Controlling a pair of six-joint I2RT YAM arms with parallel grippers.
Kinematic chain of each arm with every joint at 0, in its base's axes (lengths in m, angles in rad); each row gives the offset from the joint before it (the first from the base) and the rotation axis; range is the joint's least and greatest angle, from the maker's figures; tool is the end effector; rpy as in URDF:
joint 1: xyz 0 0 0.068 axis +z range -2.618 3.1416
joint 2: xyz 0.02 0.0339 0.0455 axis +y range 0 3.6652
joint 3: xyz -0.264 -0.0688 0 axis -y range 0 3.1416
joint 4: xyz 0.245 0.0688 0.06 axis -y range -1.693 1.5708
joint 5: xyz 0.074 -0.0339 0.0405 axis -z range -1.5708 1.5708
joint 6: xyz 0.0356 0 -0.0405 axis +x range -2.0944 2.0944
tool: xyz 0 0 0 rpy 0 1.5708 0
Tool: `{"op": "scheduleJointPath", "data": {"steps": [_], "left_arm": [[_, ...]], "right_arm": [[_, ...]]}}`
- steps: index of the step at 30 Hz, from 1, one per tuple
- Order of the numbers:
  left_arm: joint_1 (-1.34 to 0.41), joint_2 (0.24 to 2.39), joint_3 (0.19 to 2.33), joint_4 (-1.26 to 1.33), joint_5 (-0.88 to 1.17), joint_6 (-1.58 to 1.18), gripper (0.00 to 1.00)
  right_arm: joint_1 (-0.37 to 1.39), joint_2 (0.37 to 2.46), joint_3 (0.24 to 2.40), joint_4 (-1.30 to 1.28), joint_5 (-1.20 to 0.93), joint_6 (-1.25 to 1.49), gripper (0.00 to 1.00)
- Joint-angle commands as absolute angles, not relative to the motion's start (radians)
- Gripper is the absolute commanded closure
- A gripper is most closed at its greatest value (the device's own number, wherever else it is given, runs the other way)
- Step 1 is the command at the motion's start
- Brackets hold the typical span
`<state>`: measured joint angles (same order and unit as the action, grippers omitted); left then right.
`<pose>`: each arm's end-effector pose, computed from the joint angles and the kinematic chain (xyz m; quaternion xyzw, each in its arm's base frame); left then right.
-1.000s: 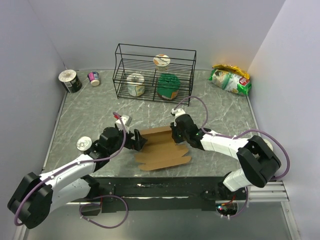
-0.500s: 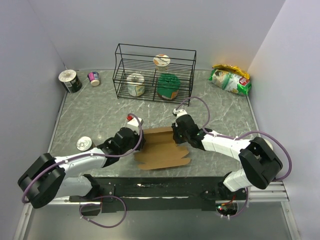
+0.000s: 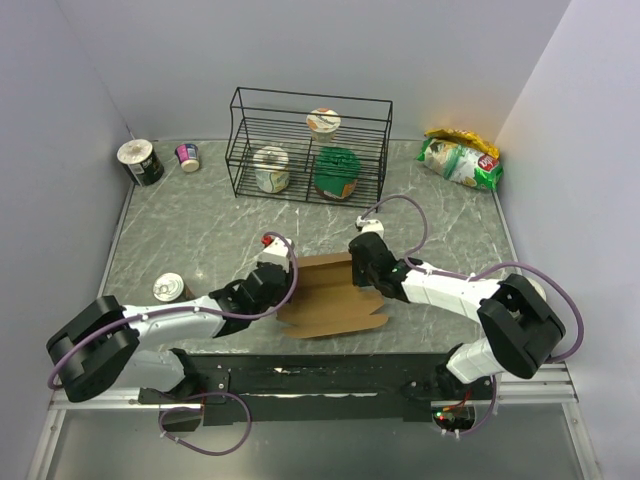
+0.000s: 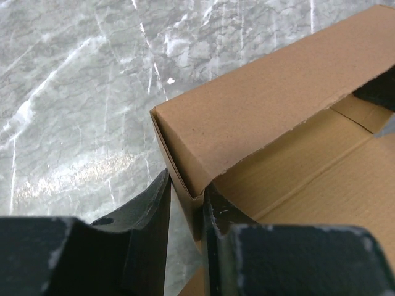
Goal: Fold the paper box
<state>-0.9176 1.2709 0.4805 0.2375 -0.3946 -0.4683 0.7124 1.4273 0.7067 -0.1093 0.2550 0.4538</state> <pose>0.1616 -0.1886 0.1777 0.0976 0.8561 -0.1735 0.4770 0.2171 0.1757 0.1782 -0.0736 0.9228 0.0988 0.3650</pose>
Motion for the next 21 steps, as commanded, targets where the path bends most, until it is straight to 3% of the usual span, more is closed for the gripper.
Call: {"op": "scheduleJointPath", "data": {"steps": [1,21], "left_arm": [[-0.963,1.276,0.532,0.201,-0.461,-0.563,0.85],[-0.979,1.247,0.592,0.055,-0.589,-0.571,0.86]], "right_arm": [[0.715,1.457,0.721,-0.178,0.498,0.535,0.98],[0.719,1.555,0.762,-0.291,0.607,0.591,1.0]]}}
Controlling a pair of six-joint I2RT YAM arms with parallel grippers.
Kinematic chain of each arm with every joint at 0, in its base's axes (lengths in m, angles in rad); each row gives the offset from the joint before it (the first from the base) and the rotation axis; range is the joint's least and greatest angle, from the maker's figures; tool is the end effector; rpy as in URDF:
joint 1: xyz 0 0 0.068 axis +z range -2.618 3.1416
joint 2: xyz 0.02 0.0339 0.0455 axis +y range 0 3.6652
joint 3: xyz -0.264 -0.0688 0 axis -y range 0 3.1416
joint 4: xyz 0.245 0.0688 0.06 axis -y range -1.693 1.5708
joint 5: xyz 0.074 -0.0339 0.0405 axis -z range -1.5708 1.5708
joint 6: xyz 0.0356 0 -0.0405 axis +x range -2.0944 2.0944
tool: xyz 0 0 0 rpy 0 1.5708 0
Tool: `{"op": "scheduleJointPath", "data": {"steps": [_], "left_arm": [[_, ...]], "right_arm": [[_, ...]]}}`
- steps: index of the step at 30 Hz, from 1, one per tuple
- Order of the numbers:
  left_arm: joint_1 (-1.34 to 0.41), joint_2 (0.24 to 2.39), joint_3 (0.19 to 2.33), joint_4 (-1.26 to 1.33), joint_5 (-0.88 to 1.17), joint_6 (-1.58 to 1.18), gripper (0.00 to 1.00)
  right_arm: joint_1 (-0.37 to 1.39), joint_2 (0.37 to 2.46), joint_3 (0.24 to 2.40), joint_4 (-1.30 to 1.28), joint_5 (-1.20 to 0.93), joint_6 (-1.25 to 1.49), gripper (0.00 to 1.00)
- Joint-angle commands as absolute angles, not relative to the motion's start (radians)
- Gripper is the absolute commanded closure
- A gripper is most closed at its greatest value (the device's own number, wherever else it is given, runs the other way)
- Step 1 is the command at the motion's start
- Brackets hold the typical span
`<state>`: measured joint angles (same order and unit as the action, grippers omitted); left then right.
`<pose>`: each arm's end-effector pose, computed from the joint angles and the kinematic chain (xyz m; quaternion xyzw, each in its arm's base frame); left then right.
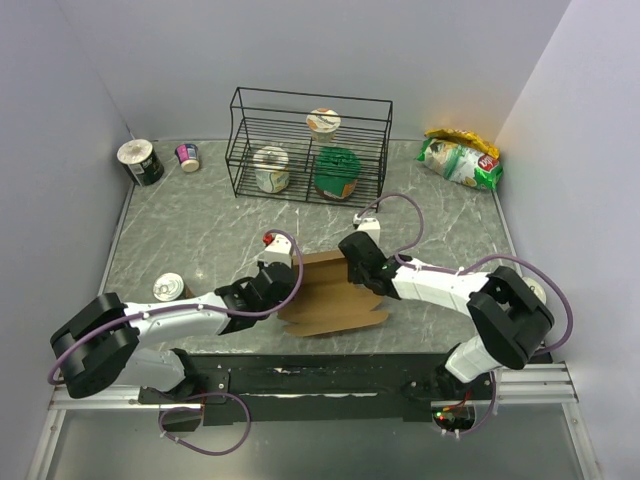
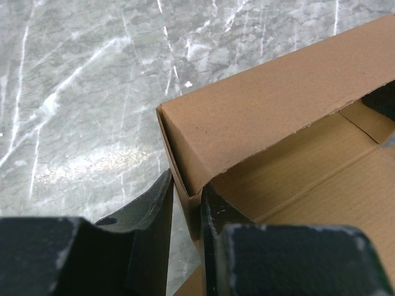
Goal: Fold the paper box
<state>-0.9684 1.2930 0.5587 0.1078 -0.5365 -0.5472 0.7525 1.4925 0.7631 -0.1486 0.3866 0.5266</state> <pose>0.1591 -0.1993 0.1864 0.0616 0.8650 -0.1300 0.4808 0.2211 0.1886 0.1758 -0.0392 0.9246 0.0539 0.3752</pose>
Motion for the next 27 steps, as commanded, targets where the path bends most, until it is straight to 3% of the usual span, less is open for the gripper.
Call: {"op": "scheduleJointPath", "data": {"steps": [1,16,19,20,23,25,27], "left_arm": [[-0.98,1.243,0.594,0.049,-0.595,-0.574,0.86],[-0.979,1.184,0.555,0.061,-0.585,-0.569,0.84],[-0.979,1.187,0.558,0.08,-0.535,-0.574,0.73],[-0.979,1.187,0.561,0.083,-0.516,-0.578,0.53],[-0.977,1.166,0.575,0.083,-0.489,-0.595,0.16],[-0.973,1.143,0.584,0.074,-0.462,-0.603,0.04],[-0.965,1.095,0.591,0.055,-0.434,-0.598,0.04]], "right_arm": [[0.719,1.557,0.765,-0.293,0.609,0.594,1.0],[0.719,1.559,0.762,-0.266,0.586,0.583,1.0],[0.718,1.551,0.776,-0.242,0.514,0.513,0.96],[0.716,1.558,0.811,-0.25,0.473,0.467,0.94],[0.712,1.6,0.897,-0.353,0.443,0.416,0.93],[0.704,1.627,0.936,-0.425,0.378,0.372,0.93],[0.69,1.637,0.971,-0.474,0.324,0.341,0.93]]}}
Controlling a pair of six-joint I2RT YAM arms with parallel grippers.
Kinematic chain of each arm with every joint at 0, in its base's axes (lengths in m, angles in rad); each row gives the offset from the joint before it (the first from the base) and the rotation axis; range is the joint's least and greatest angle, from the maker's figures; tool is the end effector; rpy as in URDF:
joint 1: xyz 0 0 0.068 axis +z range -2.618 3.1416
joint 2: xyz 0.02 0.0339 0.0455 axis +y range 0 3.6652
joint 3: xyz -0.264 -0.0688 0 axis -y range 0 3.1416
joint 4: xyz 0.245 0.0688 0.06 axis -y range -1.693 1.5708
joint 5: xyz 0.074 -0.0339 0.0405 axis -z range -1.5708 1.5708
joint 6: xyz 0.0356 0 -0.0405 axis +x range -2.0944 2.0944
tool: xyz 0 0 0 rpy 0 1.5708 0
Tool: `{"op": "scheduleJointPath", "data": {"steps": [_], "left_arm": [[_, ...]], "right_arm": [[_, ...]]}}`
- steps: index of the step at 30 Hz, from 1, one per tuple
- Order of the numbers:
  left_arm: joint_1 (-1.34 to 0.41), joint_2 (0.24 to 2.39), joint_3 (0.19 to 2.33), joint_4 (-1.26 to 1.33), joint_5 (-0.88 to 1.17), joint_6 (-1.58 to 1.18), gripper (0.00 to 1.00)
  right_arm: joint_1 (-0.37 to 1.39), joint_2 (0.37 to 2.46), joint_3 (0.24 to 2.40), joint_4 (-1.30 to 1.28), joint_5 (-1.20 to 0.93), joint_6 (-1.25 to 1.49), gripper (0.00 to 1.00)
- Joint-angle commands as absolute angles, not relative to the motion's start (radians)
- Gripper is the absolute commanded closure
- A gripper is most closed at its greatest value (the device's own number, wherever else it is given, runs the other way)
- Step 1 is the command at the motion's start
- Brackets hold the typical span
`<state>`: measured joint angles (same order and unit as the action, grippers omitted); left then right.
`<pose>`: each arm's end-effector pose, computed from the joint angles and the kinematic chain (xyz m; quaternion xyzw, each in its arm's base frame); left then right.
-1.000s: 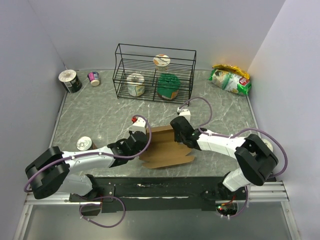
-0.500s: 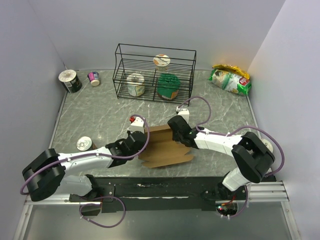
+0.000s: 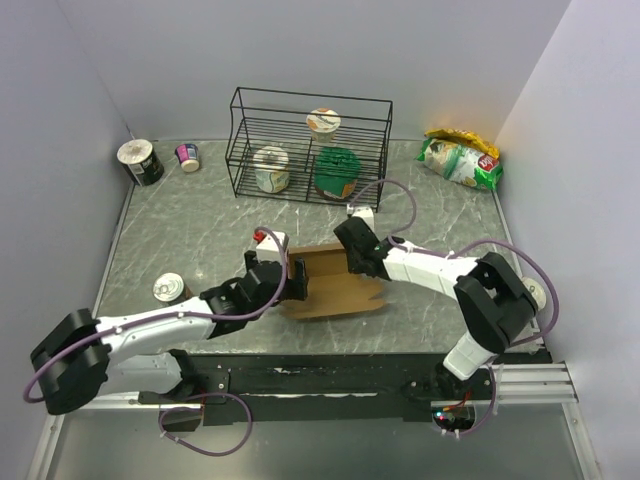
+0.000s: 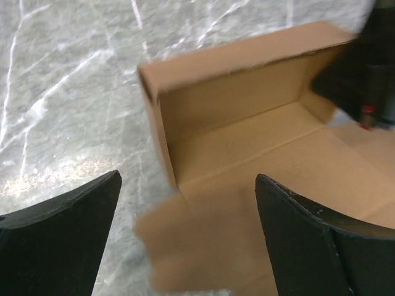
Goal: Fold the paper box
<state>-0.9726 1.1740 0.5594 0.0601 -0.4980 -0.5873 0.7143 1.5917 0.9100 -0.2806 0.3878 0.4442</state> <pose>0.1505 -0.1906 0.2093 0.0444 0.8540 -0.1786 0.4867 0.2466 0.1960 0.1819 -0.0689 0.9354 0.0071 0.3466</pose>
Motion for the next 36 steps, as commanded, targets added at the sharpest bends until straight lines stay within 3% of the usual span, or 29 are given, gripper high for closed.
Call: {"op": "scheduleJointPath", "data": {"steps": [1,6,10,15,21,22,28,34,36], "left_arm": [[-0.962,1.059,0.592,0.049,-0.42,-0.589,0.04],[-0.872,0.957,0.604,0.045,-0.263,-0.526,0.04],[-0.729,0.905,0.601,0.078,-0.021,-0.508,0.04],[-0.568,0.977,0.601,0.144,0.185,-0.522,0.04],[-0.508,1.098,0.568,0.274,0.337,-0.551,0.04],[-0.503,1.118,0.565,0.287,0.35,-0.554,0.04],[-0.48,1.187,0.56,0.308,0.364,-0.525,0.04],[-0.445,1.275,0.571,0.337,0.359,-0.521,0.04],[-0.431,1.296,0.563,0.365,0.356,-0.547,0.04]], "right_arm": [[0.687,1.641,0.98,-0.488,0.307,0.315,0.93],[0.675,1.664,1.063,-0.593,0.183,0.255,0.93],[0.663,1.718,1.127,-0.678,0.059,0.181,0.93],[0.658,1.83,1.259,-0.822,-0.034,0.121,0.9],[0.647,1.919,1.41,-0.911,-0.051,0.11,0.6],[0.649,1.924,1.426,-0.917,-0.046,0.117,0.5],[0.649,1.925,1.572,-0.942,-0.046,0.129,0.2],[0.635,1.905,1.713,-0.969,-0.008,0.147,0.01],[0.618,1.87,1.735,-0.956,0.006,0.169,0.01]]}}
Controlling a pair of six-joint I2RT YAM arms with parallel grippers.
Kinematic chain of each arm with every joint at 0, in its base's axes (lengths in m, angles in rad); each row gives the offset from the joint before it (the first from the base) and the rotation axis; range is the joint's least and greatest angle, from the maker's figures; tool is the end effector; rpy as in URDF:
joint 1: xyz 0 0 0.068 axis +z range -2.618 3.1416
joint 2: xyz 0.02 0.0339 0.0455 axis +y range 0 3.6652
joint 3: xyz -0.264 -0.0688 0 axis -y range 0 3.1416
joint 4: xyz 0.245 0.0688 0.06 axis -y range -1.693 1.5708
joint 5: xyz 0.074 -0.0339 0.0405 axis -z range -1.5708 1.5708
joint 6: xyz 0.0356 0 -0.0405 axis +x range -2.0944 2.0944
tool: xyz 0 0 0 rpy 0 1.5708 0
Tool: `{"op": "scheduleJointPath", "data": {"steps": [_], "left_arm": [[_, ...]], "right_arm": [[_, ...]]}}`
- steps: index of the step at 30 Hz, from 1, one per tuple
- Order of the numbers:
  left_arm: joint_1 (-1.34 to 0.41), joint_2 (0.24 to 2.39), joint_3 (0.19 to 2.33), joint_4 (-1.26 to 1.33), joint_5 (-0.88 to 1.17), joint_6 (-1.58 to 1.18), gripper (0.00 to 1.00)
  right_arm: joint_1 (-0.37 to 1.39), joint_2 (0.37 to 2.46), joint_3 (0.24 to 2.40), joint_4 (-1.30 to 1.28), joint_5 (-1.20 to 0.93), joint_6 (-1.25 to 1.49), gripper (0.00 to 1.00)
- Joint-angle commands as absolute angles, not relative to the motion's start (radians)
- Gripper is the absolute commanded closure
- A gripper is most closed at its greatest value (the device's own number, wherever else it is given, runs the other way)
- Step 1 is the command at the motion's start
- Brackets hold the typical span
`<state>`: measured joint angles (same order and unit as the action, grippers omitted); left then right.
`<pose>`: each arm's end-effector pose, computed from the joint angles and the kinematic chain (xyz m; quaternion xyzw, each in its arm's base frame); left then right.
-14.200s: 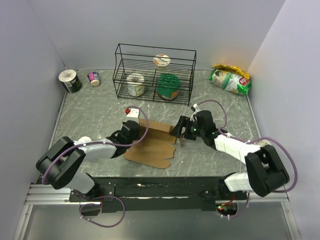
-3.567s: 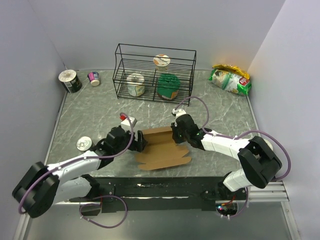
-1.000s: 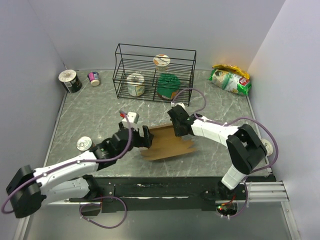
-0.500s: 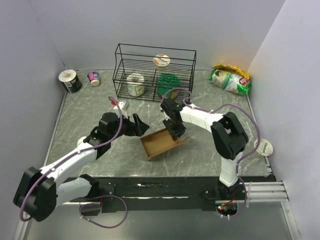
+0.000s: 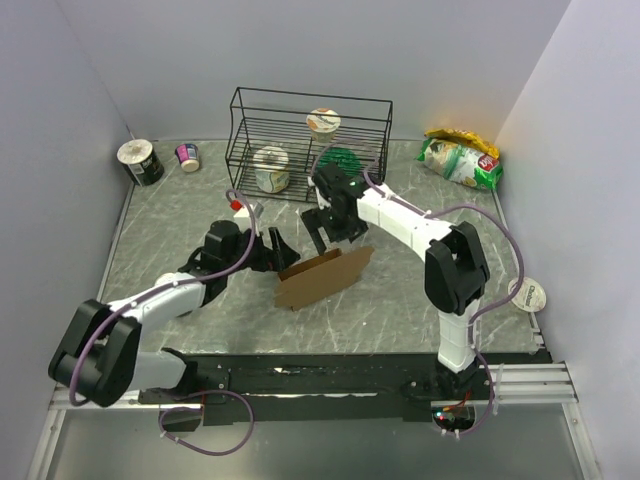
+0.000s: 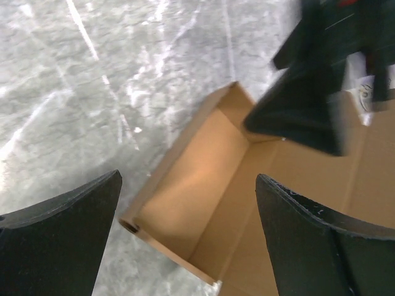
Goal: Fold the paper box
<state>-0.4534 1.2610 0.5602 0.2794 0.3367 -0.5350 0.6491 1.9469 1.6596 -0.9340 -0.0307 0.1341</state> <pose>0.2319 -0.1261 0.2088 0.0573 0.8305 -0.3780 0.4051 0.3231 0.2466 0.2442 -0.2533 0.9515 0.0803 0.1549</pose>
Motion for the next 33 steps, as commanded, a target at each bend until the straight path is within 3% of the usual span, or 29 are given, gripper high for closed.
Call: {"op": "scheduleJointPath", "data": {"steps": [1,6,12,18,25,33], "left_arm": [[-0.428,1.321,0.558,0.389,0.356,-0.561,0.04],[-0.405,1.373,0.552,0.451,0.341,-0.655,0.04],[-0.39,1.456,0.574,0.563,0.446,-0.709,0.04],[-0.388,1.552,0.554,0.707,0.521,-0.765,0.04],[-0.428,1.504,0.485,0.663,0.477,-0.726,0.04],[-0.563,1.312,0.295,0.646,0.315,-0.868,0.04]], "right_arm": [[0.6,1.853,1.749,-0.95,0.032,0.207,0.0],[0.514,1.602,1.64,-0.827,0.04,0.337,0.01],[0.46,1.188,1.217,-0.661,0.057,0.44,0.01],[0.462,0.947,0.85,-0.572,0.006,0.534,0.09],[0.48,0.972,0.62,-0.347,-0.158,0.601,0.13],[0.46,1.259,0.696,-0.096,-0.23,0.594,0.1]]}}
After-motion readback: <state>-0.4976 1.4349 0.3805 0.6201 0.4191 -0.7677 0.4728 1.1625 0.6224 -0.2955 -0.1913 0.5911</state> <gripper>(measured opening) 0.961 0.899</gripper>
